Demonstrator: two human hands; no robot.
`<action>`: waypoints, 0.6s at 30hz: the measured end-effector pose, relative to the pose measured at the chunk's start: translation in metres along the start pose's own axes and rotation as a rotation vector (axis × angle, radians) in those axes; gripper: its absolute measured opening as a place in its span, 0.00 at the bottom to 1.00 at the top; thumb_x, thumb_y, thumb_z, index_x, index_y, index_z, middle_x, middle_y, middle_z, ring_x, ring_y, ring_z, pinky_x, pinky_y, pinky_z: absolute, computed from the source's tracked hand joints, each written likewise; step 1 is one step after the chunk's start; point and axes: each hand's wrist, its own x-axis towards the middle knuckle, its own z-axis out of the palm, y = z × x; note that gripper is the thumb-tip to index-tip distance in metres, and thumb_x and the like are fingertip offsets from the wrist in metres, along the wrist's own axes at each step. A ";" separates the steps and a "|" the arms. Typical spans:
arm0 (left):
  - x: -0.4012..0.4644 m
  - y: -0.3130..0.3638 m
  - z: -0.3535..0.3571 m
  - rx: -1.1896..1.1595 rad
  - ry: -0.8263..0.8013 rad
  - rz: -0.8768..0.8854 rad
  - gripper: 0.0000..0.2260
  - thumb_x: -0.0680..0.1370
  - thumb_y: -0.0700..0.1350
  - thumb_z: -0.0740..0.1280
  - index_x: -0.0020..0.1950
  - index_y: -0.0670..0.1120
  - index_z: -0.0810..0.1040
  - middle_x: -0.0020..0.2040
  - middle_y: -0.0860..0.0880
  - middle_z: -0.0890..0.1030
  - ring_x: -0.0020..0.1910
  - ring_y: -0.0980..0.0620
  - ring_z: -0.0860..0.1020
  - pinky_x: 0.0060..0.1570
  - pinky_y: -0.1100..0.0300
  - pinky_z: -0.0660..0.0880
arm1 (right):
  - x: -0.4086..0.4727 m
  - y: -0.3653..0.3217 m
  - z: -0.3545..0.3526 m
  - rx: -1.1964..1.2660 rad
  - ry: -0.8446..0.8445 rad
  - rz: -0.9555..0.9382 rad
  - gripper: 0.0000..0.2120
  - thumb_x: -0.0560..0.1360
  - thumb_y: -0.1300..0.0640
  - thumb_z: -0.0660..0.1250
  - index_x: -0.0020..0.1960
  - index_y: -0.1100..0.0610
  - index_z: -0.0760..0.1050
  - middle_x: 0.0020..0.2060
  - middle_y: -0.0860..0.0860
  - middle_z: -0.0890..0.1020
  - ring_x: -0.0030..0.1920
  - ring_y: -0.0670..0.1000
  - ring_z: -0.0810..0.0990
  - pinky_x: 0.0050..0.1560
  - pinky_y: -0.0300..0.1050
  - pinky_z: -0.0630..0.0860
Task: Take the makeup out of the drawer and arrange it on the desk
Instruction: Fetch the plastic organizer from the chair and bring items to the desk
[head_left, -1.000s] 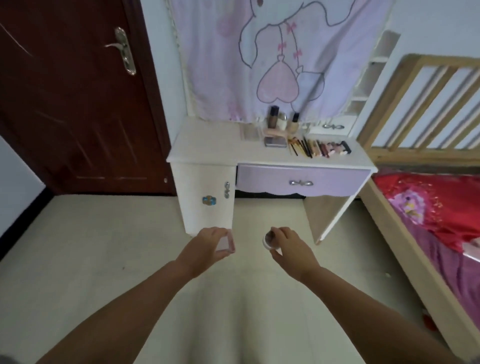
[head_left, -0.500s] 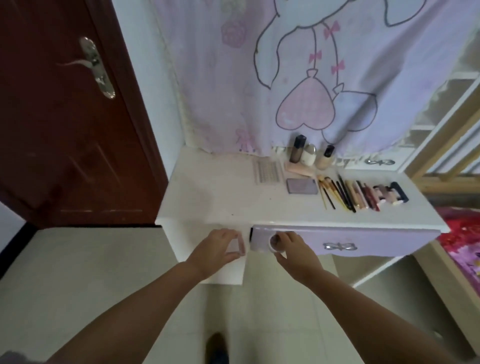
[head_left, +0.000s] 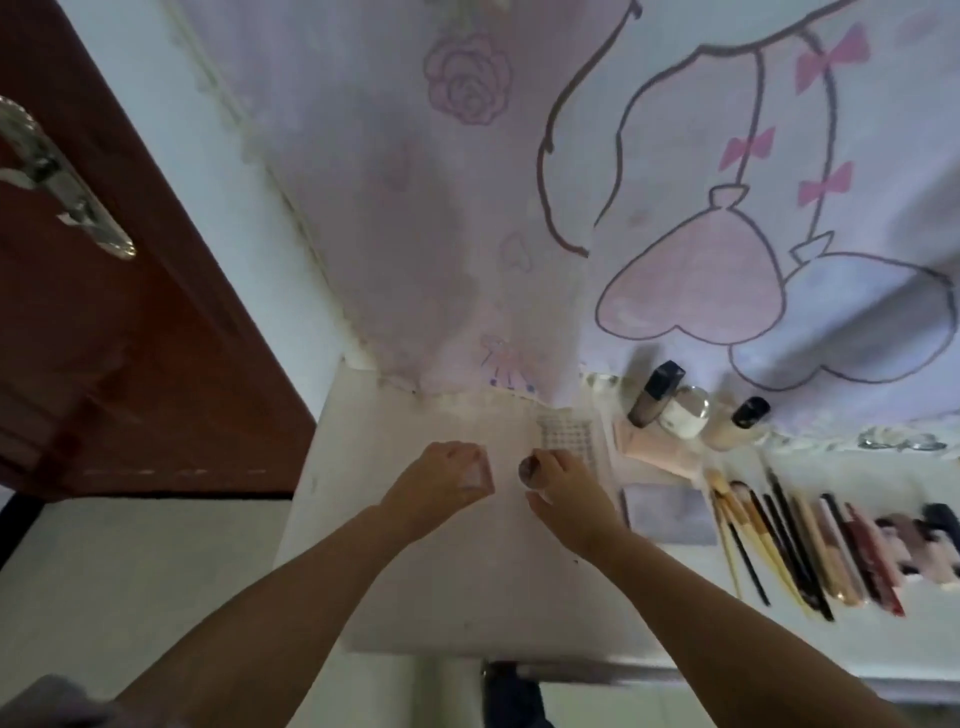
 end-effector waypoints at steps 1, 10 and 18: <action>0.018 -0.003 0.000 -0.010 -0.017 -0.013 0.23 0.75 0.52 0.67 0.68 0.47 0.70 0.64 0.47 0.73 0.63 0.46 0.69 0.62 0.58 0.65 | 0.020 0.005 -0.002 -0.008 -0.015 -0.002 0.23 0.75 0.53 0.64 0.68 0.55 0.65 0.64 0.53 0.70 0.61 0.56 0.72 0.60 0.49 0.71; 0.106 -0.043 0.012 0.100 -0.159 -0.031 0.16 0.80 0.50 0.59 0.65 0.45 0.71 0.63 0.45 0.72 0.63 0.44 0.68 0.62 0.53 0.64 | 0.121 0.017 0.015 -0.168 -0.077 -0.110 0.24 0.75 0.51 0.62 0.70 0.53 0.64 0.68 0.50 0.69 0.69 0.52 0.65 0.67 0.46 0.59; 0.108 -0.061 0.023 0.006 -0.121 -0.056 0.22 0.75 0.51 0.67 0.67 0.47 0.70 0.67 0.46 0.69 0.66 0.46 0.66 0.61 0.54 0.66 | 0.119 0.019 0.020 -0.119 -0.052 -0.125 0.27 0.76 0.53 0.61 0.74 0.55 0.59 0.71 0.52 0.65 0.73 0.50 0.60 0.73 0.45 0.51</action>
